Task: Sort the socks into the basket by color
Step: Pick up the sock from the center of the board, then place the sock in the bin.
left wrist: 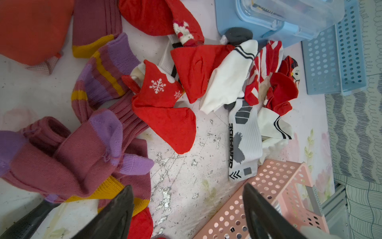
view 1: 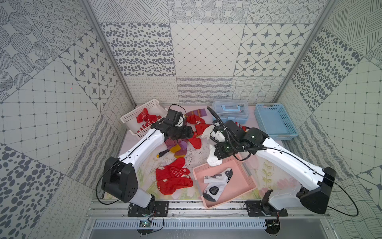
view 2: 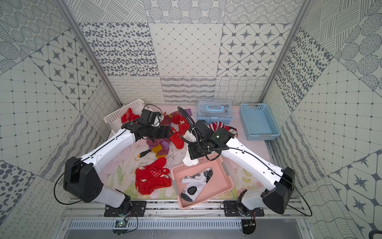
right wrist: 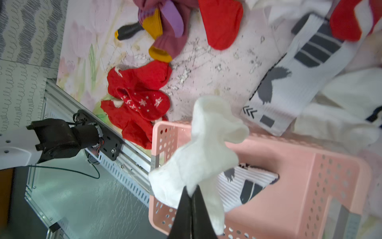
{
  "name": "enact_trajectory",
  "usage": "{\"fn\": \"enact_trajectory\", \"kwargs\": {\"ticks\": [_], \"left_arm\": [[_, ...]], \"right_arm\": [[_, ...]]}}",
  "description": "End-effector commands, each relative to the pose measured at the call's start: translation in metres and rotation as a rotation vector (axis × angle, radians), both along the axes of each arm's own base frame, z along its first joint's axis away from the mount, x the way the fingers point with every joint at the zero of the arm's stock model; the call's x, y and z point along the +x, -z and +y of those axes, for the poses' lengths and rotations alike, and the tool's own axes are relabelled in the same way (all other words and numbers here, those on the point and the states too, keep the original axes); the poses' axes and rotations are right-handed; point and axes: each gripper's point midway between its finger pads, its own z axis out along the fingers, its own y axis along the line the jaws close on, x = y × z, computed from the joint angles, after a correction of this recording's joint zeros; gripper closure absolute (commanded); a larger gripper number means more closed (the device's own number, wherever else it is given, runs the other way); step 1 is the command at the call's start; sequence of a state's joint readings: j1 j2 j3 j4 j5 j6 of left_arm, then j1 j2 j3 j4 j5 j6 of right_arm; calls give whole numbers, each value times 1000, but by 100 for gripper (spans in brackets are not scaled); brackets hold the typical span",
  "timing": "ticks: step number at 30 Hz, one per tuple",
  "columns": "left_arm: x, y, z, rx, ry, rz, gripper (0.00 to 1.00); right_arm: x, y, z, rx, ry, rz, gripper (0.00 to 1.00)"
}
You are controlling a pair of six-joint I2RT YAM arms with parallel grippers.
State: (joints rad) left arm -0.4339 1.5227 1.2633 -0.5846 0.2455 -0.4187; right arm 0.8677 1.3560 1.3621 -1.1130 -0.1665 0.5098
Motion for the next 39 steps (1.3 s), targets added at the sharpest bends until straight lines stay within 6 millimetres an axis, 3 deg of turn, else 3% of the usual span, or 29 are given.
{"fn": "enact_trajectory", "kwargs": {"ticks": [1, 5, 13, 21, 24, 26, 28, 31, 35, 39], "left_arm": [[10, -10, -19, -41, 76, -55, 18], [15, -9, -25, -30, 90, -63, 17], [24, 3, -48, -9, 154, -50, 17], [35, 12, -69, -1, 199, -47, 16], [40, 18, -75, 3, 203, -45, 16], [43, 21, -78, 2, 207, -45, 16], [47, 25, -82, 5, 213, -40, 16], [52, 31, -86, 13, 221, -32, 16], [60, 43, -91, 20, 230, -17, 16], [67, 51, -97, 29, 242, -11, 16]], "right_arm": [[-30, 28, -21, -69, 82, 107, 100], [-39, 64, -42, -117, 186, 146, 100], [-21, 152, -51, -160, 349, 195, 100], [-8, 177, -40, -174, 340, 210, 100], [-9, 178, -37, -186, 320, 229, 100], [-9, 172, -34, -179, 304, 235, 95], [-9, 164, -35, -183, 298, 234, 81], [-11, 146, -38, -174, 290, 222, 69], [-13, 121, -44, -160, 289, 193, 40], [-2, 89, -51, -113, 324, 122, 20]]}}
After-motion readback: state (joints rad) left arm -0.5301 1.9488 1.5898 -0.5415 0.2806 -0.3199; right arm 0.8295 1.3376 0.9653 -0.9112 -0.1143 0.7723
